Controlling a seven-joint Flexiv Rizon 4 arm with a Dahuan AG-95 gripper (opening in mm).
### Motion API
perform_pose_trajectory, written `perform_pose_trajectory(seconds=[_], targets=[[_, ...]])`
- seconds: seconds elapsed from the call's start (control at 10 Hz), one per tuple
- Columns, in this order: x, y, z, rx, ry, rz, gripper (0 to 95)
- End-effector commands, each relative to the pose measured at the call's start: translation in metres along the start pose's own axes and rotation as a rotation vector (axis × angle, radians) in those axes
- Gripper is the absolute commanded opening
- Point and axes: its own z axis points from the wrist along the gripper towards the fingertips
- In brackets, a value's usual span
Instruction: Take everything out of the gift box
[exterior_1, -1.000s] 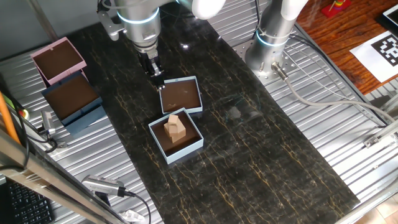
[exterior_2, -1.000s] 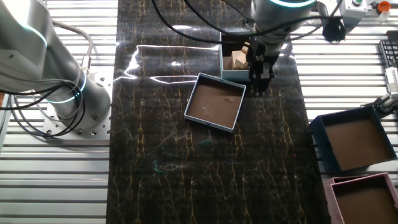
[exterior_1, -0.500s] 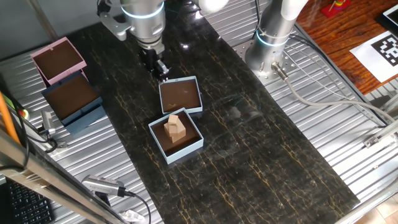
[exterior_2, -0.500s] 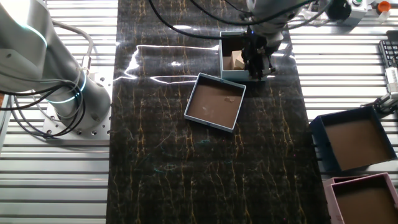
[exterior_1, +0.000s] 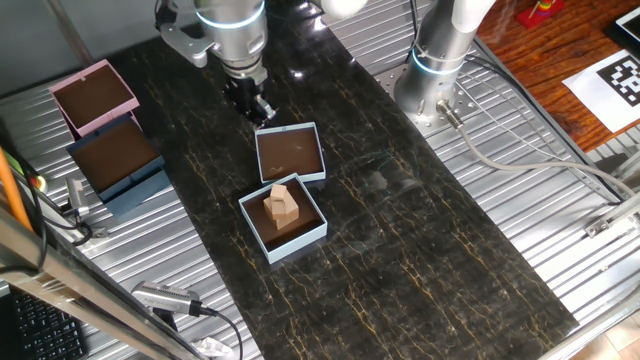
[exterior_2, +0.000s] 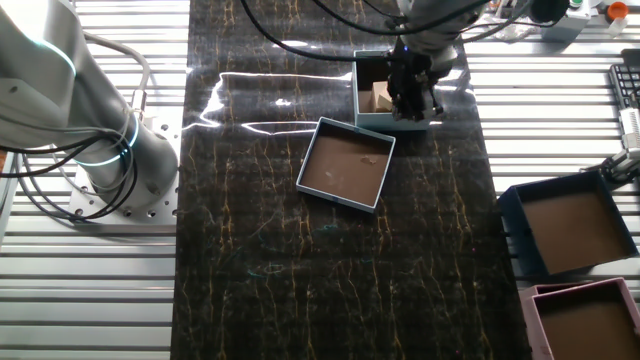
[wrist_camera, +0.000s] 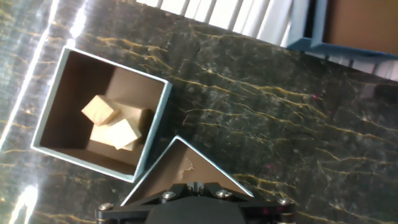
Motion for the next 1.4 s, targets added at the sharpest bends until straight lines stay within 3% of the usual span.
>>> perform_pose_trajectory(seconds=[0.1, 0.2, 0.3, 0.5, 0.7, 1.0, 1.4], targets=[[-0.017, 0.017, 0.014, -0.005, 0.012, -0.006, 0.0], [-0.026, 0.029, 0.023, -0.005, 0.011, -0.006, 0.0], [-0.038, 0.044, 0.042, -0.009, 0.006, -0.005, 0.0], [-0.048, 0.040, 0.071, -0.045, -0.011, -0.015, 0.0], [-0.051, 0.044, 0.092, -0.043, -0.009, -0.017, 0.0], [-0.049, 0.044, 0.091, -0.038, -0.015, -0.030, 0.0], [-0.048, 0.042, 0.085, -0.024, -0.003, -0.033, 0.0]])
